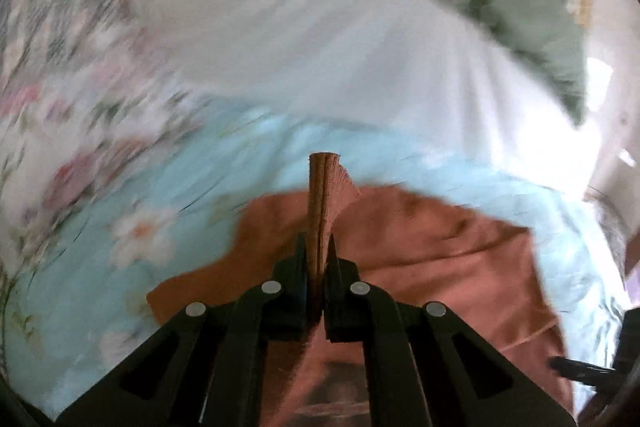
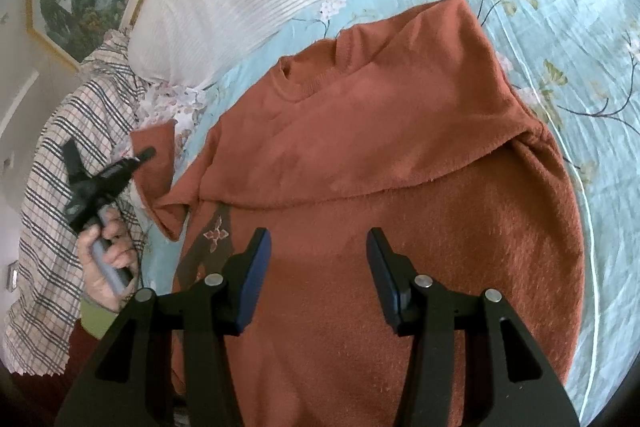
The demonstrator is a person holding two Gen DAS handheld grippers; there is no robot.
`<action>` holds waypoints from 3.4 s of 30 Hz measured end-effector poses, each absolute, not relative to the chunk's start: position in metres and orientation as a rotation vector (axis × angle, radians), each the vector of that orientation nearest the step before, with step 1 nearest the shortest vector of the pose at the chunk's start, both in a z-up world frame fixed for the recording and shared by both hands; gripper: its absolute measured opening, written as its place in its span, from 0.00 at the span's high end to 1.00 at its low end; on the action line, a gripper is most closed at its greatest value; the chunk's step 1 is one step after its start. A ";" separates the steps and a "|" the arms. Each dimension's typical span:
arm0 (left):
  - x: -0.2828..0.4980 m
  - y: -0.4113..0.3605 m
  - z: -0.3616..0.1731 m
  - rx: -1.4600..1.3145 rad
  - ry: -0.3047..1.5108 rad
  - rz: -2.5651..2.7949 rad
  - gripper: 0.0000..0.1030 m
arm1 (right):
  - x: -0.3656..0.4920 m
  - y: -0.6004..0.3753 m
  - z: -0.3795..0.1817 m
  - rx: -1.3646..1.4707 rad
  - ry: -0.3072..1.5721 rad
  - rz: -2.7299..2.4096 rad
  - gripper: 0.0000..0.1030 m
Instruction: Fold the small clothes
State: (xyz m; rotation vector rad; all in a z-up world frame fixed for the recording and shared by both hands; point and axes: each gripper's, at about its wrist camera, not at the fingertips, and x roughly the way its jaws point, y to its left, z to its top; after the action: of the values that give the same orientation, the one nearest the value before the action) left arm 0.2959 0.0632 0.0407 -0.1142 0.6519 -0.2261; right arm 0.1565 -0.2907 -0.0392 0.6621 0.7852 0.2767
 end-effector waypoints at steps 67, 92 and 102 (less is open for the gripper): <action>0.283 0.116 -0.102 -0.214 0.804 0.116 0.50 | 0.253 -0.352 -0.020 0.559 0.618 -0.028 0.92; 0.225 0.135 -0.073 -0.319 0.782 0.107 0.49 | 0.170 -0.368 -0.050 0.613 0.777 -0.021 0.37; 0.150 0.150 -0.075 -0.231 0.886 -0.144 0.35 | 0.091 -0.379 -0.064 0.648 0.805 0.004 0.34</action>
State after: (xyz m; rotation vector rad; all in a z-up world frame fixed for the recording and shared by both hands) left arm 0.1497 0.1500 -0.0748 -0.2307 0.8855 -0.1435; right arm 0.0907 -0.3791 -0.0643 0.6480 0.8055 0.0037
